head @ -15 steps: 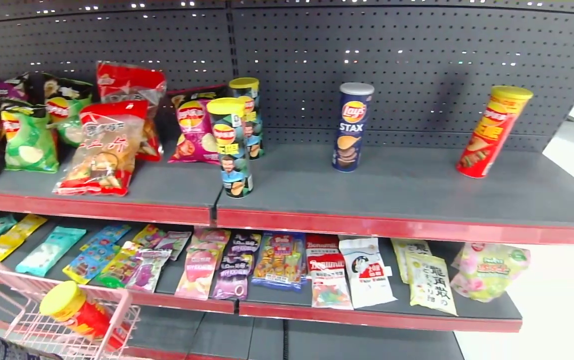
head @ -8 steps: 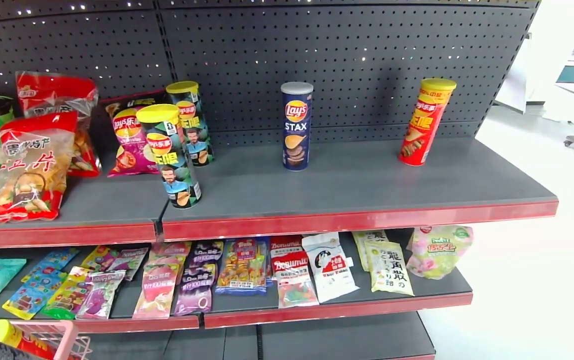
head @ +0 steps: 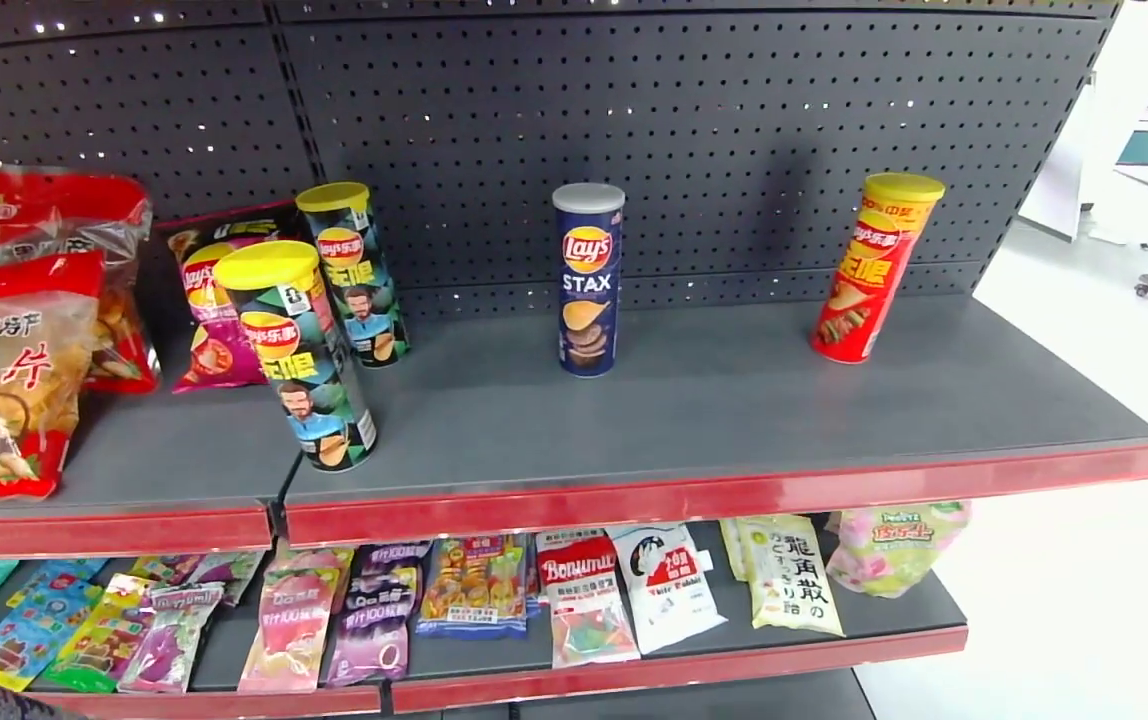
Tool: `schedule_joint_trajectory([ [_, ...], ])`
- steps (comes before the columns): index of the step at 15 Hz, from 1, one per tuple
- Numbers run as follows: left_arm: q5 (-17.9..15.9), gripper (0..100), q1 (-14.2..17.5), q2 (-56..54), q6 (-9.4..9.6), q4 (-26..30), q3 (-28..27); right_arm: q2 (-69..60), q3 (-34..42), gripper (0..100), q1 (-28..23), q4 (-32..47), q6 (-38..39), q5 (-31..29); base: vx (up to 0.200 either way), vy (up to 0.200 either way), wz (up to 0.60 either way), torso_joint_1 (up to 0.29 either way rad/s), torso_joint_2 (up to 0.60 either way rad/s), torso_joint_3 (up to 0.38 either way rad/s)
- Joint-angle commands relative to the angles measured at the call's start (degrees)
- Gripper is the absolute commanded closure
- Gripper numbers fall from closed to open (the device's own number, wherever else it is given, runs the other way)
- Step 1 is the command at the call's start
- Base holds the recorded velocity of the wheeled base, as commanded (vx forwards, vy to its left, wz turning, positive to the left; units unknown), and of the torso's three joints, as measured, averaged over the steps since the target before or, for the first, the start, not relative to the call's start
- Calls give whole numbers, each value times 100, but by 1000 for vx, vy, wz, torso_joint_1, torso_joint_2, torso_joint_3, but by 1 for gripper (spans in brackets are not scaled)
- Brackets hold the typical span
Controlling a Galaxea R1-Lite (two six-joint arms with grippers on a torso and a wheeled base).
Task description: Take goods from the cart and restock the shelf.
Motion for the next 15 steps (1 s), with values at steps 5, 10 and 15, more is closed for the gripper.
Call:
schedule_joint_trajectory([
  [5, -60, 100, -113, -502, 33, 14, 31, 49, -15, 0, 24, 9, -95, 45, 40, 0, 0, 1, 0, 0],
  [10, -112, 100, -403, -898, 349, 146, 92, 31, -15, 0, 24, -26, -447, 643, 0, 0, 0, 0, 0, 0],
  [15, -104, 100, -657, -581, -257, 129, -268, 5, -6, 0, 15, -44, -473, 643, 0, 0, 0, 0, 0, 0],
])
